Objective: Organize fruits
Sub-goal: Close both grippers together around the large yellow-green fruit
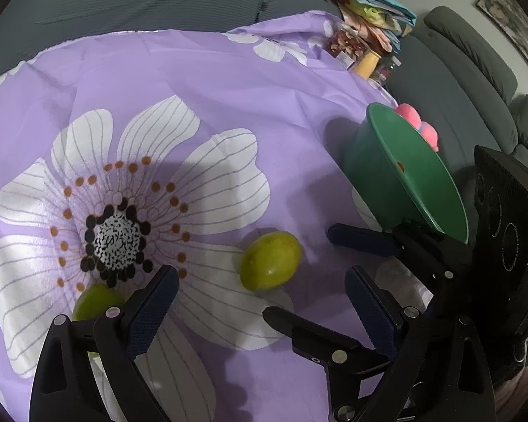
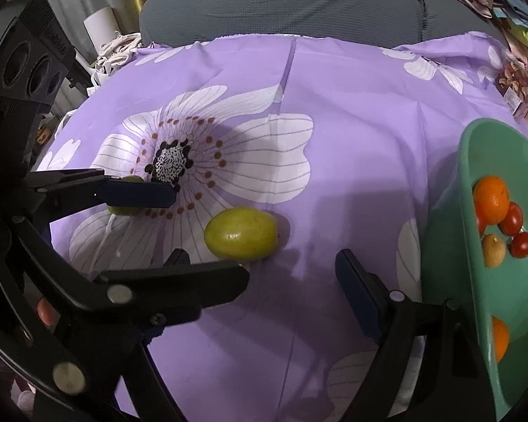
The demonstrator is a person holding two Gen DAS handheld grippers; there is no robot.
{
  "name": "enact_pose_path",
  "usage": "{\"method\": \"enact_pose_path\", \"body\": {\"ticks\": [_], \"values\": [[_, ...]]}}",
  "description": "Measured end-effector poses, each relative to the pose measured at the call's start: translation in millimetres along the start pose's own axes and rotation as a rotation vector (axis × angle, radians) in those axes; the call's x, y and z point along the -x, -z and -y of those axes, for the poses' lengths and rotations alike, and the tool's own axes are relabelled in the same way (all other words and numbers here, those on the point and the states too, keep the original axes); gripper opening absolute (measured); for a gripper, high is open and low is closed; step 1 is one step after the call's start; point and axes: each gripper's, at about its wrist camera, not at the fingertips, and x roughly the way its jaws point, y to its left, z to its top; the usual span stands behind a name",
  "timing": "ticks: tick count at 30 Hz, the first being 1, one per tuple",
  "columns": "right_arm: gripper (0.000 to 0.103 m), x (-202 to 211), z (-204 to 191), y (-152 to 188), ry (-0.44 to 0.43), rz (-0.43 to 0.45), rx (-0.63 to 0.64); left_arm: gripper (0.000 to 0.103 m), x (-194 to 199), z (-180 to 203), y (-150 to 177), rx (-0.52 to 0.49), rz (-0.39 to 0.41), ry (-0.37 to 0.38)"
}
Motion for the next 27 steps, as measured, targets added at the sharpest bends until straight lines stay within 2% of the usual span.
{"method": "enact_pose_path", "body": {"ticks": [10,12,19,22,27], "values": [[0.086,-6,-1,-7,-0.011,-0.013,0.013,0.095,-6,3,-6,-0.027,-0.010,0.021],[0.086,-8,0,-8,-0.020,-0.025,0.010,0.089,-7,3,-7,-0.029,-0.011,0.029],[0.086,-13,-1,-14,-0.026,-0.049,0.028,0.086,-12,1,-14,-0.030,-0.017,0.060],[0.086,-18,-3,-16,-0.018,-0.061,0.041,0.076,-15,0,-15,-0.028,-0.026,0.079],[0.083,-23,-2,-18,-0.020,-0.069,0.050,0.072,-19,-4,-17,-0.018,-0.037,0.088]]}}
